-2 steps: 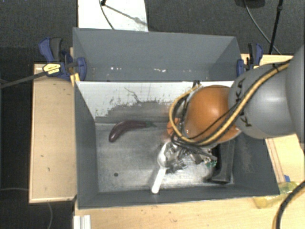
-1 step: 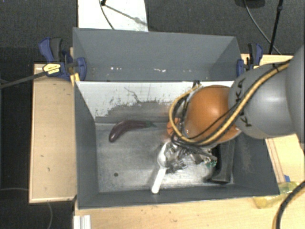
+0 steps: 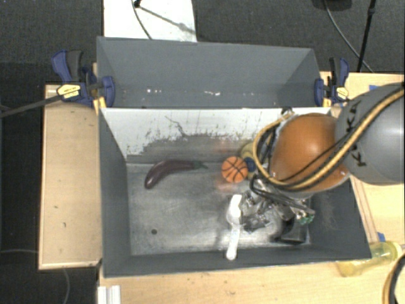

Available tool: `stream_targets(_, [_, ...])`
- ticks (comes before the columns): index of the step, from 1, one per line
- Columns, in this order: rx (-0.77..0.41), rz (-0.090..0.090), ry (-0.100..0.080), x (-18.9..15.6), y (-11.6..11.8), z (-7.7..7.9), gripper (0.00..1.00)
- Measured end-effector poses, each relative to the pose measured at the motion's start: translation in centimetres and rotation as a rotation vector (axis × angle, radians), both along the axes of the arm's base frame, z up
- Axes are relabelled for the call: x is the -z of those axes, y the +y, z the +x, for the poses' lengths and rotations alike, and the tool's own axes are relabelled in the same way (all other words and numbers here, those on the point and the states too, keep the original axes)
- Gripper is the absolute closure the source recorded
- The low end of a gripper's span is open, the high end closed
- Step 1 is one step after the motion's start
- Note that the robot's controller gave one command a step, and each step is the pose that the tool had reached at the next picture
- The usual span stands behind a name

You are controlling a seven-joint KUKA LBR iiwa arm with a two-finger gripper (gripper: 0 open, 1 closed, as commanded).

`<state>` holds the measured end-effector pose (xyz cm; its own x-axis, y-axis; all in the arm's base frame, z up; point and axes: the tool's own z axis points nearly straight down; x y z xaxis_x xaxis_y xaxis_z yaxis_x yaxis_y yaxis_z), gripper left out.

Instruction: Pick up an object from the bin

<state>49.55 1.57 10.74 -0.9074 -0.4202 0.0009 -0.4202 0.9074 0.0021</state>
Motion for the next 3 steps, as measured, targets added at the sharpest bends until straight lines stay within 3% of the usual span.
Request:
stream_targets(1, [-0.042, -0.005, -0.002, -0.1, -0.6, -0.8, 1.0])
stream_targets(2, [0.026, 0.0, -0.002, -1.5, 0.6, 3.3, 1.0])
stream_targets(3, [0.149, 0.0, -0.008, -3.0, 0.9, 4.8, 1.0])
